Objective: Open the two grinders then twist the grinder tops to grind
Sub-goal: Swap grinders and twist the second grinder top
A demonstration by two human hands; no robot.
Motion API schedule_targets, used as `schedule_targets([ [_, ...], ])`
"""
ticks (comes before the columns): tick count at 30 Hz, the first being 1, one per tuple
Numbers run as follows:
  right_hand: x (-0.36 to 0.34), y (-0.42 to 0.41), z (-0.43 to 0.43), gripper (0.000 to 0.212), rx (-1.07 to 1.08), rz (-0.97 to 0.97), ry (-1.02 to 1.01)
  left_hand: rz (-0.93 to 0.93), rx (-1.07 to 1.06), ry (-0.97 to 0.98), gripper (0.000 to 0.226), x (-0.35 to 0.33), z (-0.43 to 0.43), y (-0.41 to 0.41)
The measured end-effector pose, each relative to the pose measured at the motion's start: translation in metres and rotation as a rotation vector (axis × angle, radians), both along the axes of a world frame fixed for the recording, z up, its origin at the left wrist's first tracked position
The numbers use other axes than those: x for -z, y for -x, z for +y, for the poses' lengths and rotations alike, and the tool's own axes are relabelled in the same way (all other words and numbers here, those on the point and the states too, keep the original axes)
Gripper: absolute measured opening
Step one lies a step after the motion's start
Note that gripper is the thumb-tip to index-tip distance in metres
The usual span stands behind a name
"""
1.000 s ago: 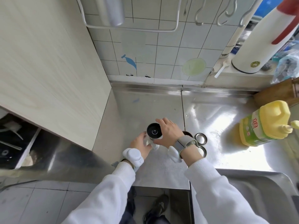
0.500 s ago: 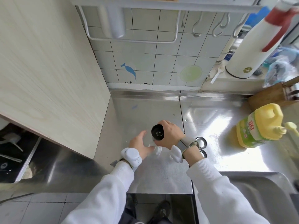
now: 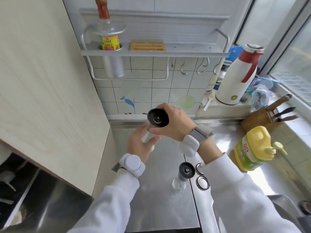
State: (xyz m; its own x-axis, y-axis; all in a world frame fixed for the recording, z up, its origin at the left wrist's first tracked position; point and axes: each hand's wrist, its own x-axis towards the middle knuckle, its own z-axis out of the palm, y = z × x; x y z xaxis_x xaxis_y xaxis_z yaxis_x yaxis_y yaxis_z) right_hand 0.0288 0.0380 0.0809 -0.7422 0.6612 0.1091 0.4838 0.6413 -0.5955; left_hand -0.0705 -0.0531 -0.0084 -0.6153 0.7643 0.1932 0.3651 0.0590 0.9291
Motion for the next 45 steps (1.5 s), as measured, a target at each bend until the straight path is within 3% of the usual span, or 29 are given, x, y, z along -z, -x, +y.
schedule_targets([
  [3,-0.029,-0.001,0.005,0.061,-0.077,0.041,0.007,0.073,-0.023,-0.052,0.042,-0.017,0.002,0.007],
  [6,-0.045,-0.002,0.008,0.03,-0.069,0.113,-0.046,0.097,-0.053,-0.09,0.041,-0.026,0.002,0.011],
  [9,-0.053,0.001,0.008,0.02,-0.079,0.103,-0.147,0.18,-0.07,-0.126,0.044,-0.03,0.004,0.016],
  [15,-0.058,0.006,0.003,0.022,-0.068,0.078,-0.249,0.222,-0.106,-0.176,0.051,-0.039,-0.001,0.019],
  [21,-0.064,0.006,0.001,0.015,-0.201,0.057,-0.227,0.262,-0.108,-0.166,0.051,-0.043,-0.007,0.024],
  [27,-0.063,0.009,-0.006,0.022,-0.094,0.096,-0.287,0.289,-0.102,-0.165,0.05,-0.047,-0.013,0.026],
  [35,-0.065,0.003,-0.011,0.02,-0.237,0.007,-0.248,0.309,-0.106,-0.151,0.052,-0.042,-0.021,0.026],
  [41,-0.064,0.002,-0.013,0.026,-0.098,0.004,-0.371,0.322,-0.124,-0.147,0.052,-0.044,-0.02,0.021],
  [45,-0.063,0.001,-0.008,0.016,-0.17,0.0,-0.339,0.31,-0.164,-0.152,0.053,-0.044,-0.019,0.021],
])
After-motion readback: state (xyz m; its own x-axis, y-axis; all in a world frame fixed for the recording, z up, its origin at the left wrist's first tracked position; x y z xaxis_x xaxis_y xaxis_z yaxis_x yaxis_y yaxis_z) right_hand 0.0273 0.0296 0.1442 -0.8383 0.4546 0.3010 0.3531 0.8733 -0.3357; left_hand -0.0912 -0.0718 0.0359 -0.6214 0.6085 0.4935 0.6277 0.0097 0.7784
